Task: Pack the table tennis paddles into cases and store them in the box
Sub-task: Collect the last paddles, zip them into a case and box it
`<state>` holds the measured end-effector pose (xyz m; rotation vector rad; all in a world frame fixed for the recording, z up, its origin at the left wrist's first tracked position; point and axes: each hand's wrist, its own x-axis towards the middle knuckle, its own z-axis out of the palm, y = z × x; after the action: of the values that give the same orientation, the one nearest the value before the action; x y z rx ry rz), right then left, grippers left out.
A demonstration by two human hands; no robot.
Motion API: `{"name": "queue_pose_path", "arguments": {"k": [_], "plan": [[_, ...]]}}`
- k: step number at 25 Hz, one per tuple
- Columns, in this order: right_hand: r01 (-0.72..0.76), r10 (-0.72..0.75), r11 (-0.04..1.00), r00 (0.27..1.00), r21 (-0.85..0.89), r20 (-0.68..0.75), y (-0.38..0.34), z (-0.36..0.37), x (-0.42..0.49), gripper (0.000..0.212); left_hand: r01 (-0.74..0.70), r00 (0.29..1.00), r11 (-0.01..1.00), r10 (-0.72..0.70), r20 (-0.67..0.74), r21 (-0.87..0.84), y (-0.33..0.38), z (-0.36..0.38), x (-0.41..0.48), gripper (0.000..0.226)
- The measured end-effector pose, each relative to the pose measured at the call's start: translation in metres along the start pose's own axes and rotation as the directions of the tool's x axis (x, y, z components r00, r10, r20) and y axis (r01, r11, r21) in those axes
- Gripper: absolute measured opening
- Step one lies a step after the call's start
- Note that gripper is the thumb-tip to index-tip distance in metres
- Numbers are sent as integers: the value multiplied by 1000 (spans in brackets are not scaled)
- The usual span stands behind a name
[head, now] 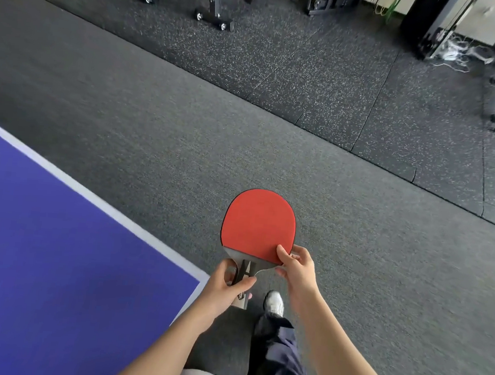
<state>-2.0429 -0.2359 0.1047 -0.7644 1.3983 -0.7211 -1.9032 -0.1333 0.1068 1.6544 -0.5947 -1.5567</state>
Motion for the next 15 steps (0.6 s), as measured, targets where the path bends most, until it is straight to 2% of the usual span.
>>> {"name": "queue_pose_path", "arguments": {"k": [2, 8, 15], "plan": [[8, -8, 1000, 1000, -7, 13, -26, -8, 45, 28, -10, 1000, 1000, 10, -29, -4, 24, 16, 39, 58], [32, -22, 995, 995, -99, 99, -120, -23, 160, 24, -43, 996, 995, 35, -83, -91, 112, 68, 133, 35], [37, 15, 978, 968, -205, 249, -186, 41, 257, 24, -102, 961, 965, 33, -273, -241, 174, 49, 212, 33]]}}
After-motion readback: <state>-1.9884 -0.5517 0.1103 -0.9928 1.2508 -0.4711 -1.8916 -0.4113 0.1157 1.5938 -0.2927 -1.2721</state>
